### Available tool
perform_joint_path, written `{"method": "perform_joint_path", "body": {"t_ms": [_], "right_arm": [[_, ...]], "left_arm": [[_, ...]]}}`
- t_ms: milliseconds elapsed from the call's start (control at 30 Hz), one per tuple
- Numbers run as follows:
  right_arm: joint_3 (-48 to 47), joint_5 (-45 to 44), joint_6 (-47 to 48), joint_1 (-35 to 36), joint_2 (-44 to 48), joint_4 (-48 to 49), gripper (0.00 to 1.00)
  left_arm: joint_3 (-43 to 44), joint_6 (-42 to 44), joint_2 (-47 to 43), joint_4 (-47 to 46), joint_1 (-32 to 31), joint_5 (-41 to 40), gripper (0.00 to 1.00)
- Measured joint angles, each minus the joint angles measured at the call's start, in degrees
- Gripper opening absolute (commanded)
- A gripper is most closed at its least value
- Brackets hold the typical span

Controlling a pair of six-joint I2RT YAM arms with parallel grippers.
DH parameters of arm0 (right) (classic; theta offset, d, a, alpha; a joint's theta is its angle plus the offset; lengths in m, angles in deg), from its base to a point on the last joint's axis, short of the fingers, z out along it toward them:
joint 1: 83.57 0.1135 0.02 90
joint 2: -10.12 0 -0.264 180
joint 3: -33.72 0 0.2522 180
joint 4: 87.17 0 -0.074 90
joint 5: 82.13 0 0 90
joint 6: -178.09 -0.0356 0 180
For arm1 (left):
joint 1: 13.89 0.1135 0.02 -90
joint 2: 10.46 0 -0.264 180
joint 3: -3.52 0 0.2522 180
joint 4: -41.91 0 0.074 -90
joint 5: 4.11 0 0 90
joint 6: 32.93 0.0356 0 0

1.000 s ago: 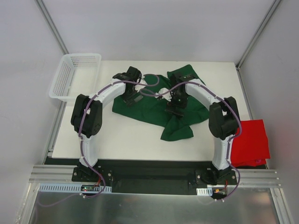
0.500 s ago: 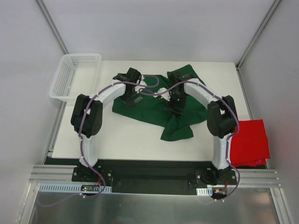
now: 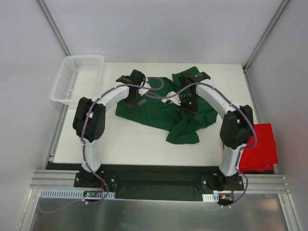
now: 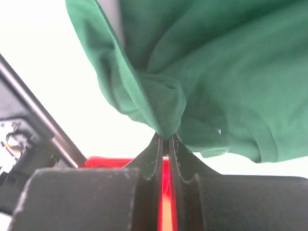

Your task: Fold and stack the t-shirts

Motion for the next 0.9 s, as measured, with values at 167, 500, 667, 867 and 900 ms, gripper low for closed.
{"method": "perform_joint_path", "body": {"t_ms": [167,500,667,867,900], "right_arm": [[1.97,-1.31,2.01,0.02,9.16,-4.00,0.01],[19.32,-15.98,2.60,-0.15,11.34,-6.23,0.01],[20.61,-18.34,2.36,-0.17,11.34,-6.01,0.10],[24.11,-16.33,1.73,1.44,7.91,-6.62,0.96],[23.85,-15.45,2.12,1.79,6.97,-6.64,0.96]], "left_arm": [[0.33,0.37,0.02,0.02,0.02,-0.11,0.99],[3.61,1.60,0.20,-0.13,0.02,-1.55,0.99],[3.61,1.68,0.26,-0.09,0.02,-1.70,0.99],[3.63,1.84,0.70,-0.07,0.02,-2.10,0.99],[3.72,1.86,0.87,-0.07,0.02,-2.25,0.99]]}}
